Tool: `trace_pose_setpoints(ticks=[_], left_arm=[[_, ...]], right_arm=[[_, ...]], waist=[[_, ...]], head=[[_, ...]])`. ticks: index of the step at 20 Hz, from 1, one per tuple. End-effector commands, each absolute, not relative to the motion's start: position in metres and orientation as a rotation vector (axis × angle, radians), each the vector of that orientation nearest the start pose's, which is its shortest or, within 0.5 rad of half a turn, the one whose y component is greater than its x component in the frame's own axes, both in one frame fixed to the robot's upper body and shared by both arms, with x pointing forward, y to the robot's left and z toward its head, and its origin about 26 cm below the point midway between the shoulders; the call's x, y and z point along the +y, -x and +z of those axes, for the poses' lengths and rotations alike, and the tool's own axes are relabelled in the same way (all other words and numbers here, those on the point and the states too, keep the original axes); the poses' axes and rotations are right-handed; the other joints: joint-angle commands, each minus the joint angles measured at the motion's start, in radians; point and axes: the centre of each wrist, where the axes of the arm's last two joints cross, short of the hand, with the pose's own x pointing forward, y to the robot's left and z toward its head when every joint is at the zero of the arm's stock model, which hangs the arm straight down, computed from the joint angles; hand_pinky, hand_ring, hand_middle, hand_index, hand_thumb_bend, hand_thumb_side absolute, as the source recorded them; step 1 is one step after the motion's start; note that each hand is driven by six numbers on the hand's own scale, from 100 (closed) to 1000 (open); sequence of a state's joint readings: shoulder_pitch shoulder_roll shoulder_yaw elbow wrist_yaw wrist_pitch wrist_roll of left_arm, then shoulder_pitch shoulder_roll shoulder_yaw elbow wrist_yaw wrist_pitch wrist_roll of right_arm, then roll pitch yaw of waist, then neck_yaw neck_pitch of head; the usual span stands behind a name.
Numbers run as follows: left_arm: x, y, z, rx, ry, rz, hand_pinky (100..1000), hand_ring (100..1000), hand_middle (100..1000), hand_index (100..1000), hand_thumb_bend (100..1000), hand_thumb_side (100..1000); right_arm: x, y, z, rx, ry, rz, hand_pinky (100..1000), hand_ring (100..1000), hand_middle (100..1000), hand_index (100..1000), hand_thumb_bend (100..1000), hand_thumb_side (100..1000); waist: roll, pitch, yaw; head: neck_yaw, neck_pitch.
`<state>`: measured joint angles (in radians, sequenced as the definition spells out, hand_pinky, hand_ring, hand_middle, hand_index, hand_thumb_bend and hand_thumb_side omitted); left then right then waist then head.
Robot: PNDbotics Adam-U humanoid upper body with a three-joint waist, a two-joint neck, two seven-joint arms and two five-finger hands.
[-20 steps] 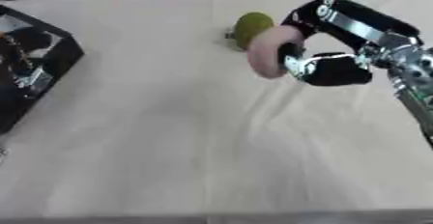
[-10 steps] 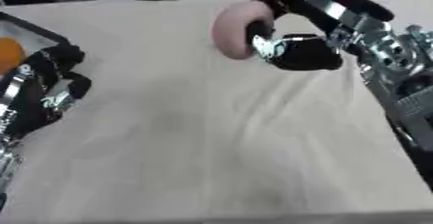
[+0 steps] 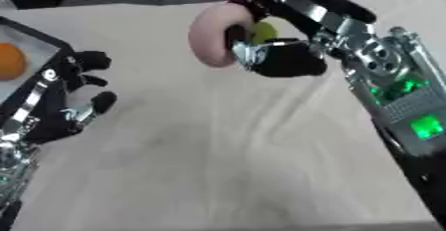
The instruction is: Pick up the objects with one hand, pass them to the other hand, and then place them into the box on the other side of the table.
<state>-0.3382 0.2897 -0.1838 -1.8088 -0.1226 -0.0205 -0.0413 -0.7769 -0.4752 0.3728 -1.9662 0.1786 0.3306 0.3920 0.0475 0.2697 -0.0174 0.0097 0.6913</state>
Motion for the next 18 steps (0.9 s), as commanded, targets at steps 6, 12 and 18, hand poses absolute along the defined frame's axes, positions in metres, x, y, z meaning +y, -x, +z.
trace_pose_setpoints(ticks=[6,12,18], left_arm=[[0.196,-0.328,0.159,-2.197,-0.035,-0.587,714,821,735,829,582,447],[0.19,-0.329,0.157,-2.198,-0.041,-0.619,712,820,734,825,587,435],[0.182,-0.329,0.158,-2.212,-0.051,-0.625,707,816,727,815,576,428]], right_arm=[[-0.133,-0.311,0.304,-2.025,0.157,1.418,786,720,593,622,100,100],[-0.118,-0.313,0.31,-1.998,0.178,1.531,789,721,598,625,100,100],[-0.104,-0.319,0.309,-1.957,0.172,1.59,789,721,598,624,100,100]], waist=[[0.002,-0.038,0.002],[0.002,-0.043,0.001],[0.004,-0.048,0.003]], head=[[-0.011,-0.013],[-0.017,-0.007],[-0.022,-0.002]])
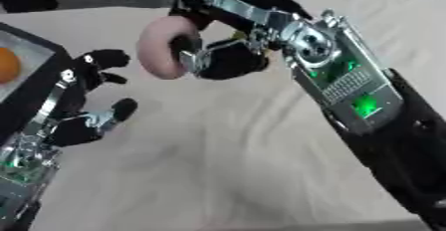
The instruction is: Pick up the objects with one hand, pass them to the other hand, and then place them into the box on the other side of the table.
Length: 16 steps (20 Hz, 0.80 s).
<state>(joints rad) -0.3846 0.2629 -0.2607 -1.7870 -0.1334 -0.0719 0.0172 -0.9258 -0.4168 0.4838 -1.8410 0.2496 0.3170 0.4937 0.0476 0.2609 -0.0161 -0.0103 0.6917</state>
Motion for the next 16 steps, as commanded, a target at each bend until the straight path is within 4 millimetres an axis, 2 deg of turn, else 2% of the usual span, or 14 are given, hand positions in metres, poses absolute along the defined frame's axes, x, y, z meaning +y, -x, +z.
trace_pose_setpoints(ticks=[1,8,16], left_arm=[[0.181,-0.329,0.158,-2.216,-0.05,-0.629,707,816,726,813,577,428],[0.168,-0.327,0.159,-2.245,-0.018,-0.58,705,813,722,804,574,420],[0.159,-0.326,0.159,-2.263,0.016,-0.552,690,803,710,802,581,425]], right_arm=[[-0.101,-0.32,0.31,-1.952,0.172,1.599,789,721,599,624,100,100],[-0.087,-0.322,0.312,-1.927,0.179,1.674,791,721,601,625,100,100],[-0.083,-0.323,0.31,-1.912,0.181,1.702,790,719,600,623,100,100]], waist=[[0.004,-0.04,0.002],[0.001,-0.043,0.001],[0.001,-0.042,0.0]], head=[[-0.001,0.0],[0.007,0.001],[0.016,-0.005]])
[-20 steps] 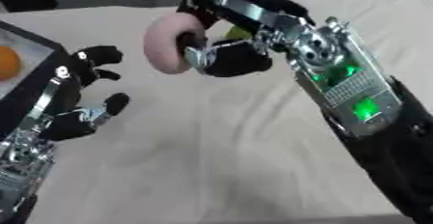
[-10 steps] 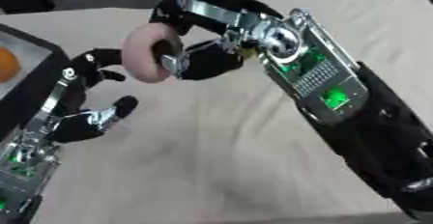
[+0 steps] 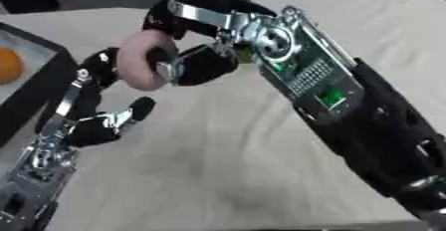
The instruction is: Pick up the objects with one hand, pass them to the other hand, and then place them into the box on the other side of the table.
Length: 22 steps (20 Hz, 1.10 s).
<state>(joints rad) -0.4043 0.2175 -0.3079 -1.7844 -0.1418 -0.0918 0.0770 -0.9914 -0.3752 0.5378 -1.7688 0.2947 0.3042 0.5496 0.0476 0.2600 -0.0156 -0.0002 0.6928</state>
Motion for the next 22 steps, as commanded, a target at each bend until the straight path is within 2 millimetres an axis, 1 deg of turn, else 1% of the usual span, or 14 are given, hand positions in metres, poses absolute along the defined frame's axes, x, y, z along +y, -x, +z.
trace_pose_setpoints(ticks=[1,6,8,10,11,14,15,17,21,22], left_arm=[[0.1577,-0.3262,0.1593,-2.263,0.016,-0.539,688,801,706,800,581,421],[0.1531,-0.3249,0.1613,-2.286,0.041,-0.49,677,783,679,780,557,393],[0.1521,-0.3249,0.1611,-2.293,0.048,-0.478,674,779,671,772,542,398],[0.1515,-0.3249,0.1608,-2.299,0.05,-0.47,668,773,654,762,512,408],[0.1512,-0.3249,0.1606,-2.301,0.051,-0.467,663,768,636,752,480,419],[0.1503,-0.3253,0.1598,-2.301,0.052,-0.453,654,760,617,737,424,442],[0.1501,-0.3254,0.1596,-2.3,0.051,-0.447,644,752,605,724,360,452],[0.1495,-0.3257,0.1592,-2.294,0.047,-0.431,626,736,585,704,277,456],[0.1482,-0.3265,0.1587,-2.274,0.03,-0.404,598,692,527,643,100,383],[0.1478,-0.3265,0.1586,-2.271,0.029,-0.4,590,680,508,620,100,364]], right_arm=[[-0.0829,-0.3229,0.3102,-1.911,0.178,1.705,790,719,600,623,100,100],[-0.0828,-0.3221,0.3099,-1.905,0.172,1.715,790,718,599,623,100,100],[-0.0829,-0.322,0.3098,-1.901,0.171,1.72,790,718,600,623,100,100],[-0.0832,-0.3221,0.3095,-1.896,0.169,1.725,790,718,600,623,100,100],[-0.0834,-0.3222,0.3092,-1.893,0.169,1.727,790,718,600,623,100,100],[-0.0837,-0.3229,0.3077,-1.882,0.165,1.736,790,718,600,623,100,100],[-0.0838,-0.323,0.3073,-1.879,0.164,1.738,789,718,599,623,100,100],[-0.0839,-0.3232,0.3066,-1.875,0.161,1.741,789,718,599,623,100,100],[-0.0837,-0.3224,0.3066,-1.874,0.147,1.745,789,719,600,624,100,100],[-0.0836,-0.3222,0.3066,-1.873,0.144,1.749,790,719,601,626,100,100]], waist=[[0.002,-0.041,-0.001],[0.002,-0.04,-0.002],[0.002,-0.04,-0.002],[0.002,-0.04,-0.003],[0.002,-0.04,-0.003],[0.003,-0.04,-0.004],[0.003,-0.039,-0.004],[0.003,-0.039,-0.003],[0.004,-0.038,-0.004],[0.004,-0.038,-0.004]], head=[[0.006,-0.006],[0.007,-0.008],[0.007,-0.008],[0.009,-0.008],[0.009,-0.009],[0.012,-0.01],[0.012,-0.01],[0.012,-0.01],[0.014,-0.01],[0.014,-0.01]])
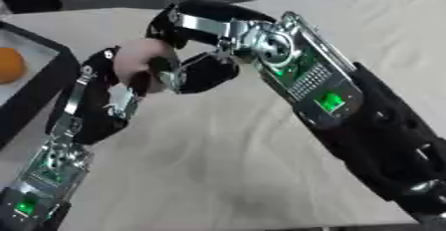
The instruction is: Pick up the objects with one hand, pass them to the other hand, and then place them into the box on the other side of the table.
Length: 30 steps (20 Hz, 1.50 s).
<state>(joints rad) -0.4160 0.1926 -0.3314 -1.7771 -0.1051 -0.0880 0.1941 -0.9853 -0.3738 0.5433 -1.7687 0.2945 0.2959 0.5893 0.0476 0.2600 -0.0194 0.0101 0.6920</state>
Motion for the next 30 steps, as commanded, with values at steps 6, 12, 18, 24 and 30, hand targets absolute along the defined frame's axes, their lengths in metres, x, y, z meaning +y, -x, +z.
trace_pose_setpoints(ticks=[6,12,18,24,30], left_arm=[[0.147,-0.327,0.157,-2.259,0.029,-0.366,546,623,435,538,100,345],[0.149,-0.328,0.154,-2.249,0.011,-0.351,536,610,399,488,100,318],[0.154,-0.329,0.152,-2.243,-0.019,-0.34,530,605,394,483,100,299],[0.167,-0.329,0.143,-2.207,-0.062,-0.299,531,605,397,488,100,282],[0.189,-0.33,0.139,-2.188,-0.168,-0.258,532,605,397,488,100,270]], right_arm=[[-0.084,-0.323,0.305,-1.849,0.14,1.772,792,740,642,681,145,158],[-0.089,-0.326,0.305,-1.861,0.174,1.719,805,797,726,774,275,290],[-0.095,-0.325,0.307,-1.891,0.196,1.656,814,828,788,825,340,336],[-0.104,-0.324,0.31,-1.914,0.202,1.596,813,822,778,818,327,340],[-0.123,-0.319,0.314,-1.944,0.223,1.524,812,821,772,811,312,333]], waist=[[0.004,-0.038,-0.002],[0.006,-0.037,-0.003],[0.009,-0.038,-0.006],[0.013,-0.038,-0.008],[0.017,-0.04,-0.006]], head=[[0.004,-0.008],[0.004,-0.008],[0.005,-0.01],[-0.001,-0.012],[-0.004,-0.011]])
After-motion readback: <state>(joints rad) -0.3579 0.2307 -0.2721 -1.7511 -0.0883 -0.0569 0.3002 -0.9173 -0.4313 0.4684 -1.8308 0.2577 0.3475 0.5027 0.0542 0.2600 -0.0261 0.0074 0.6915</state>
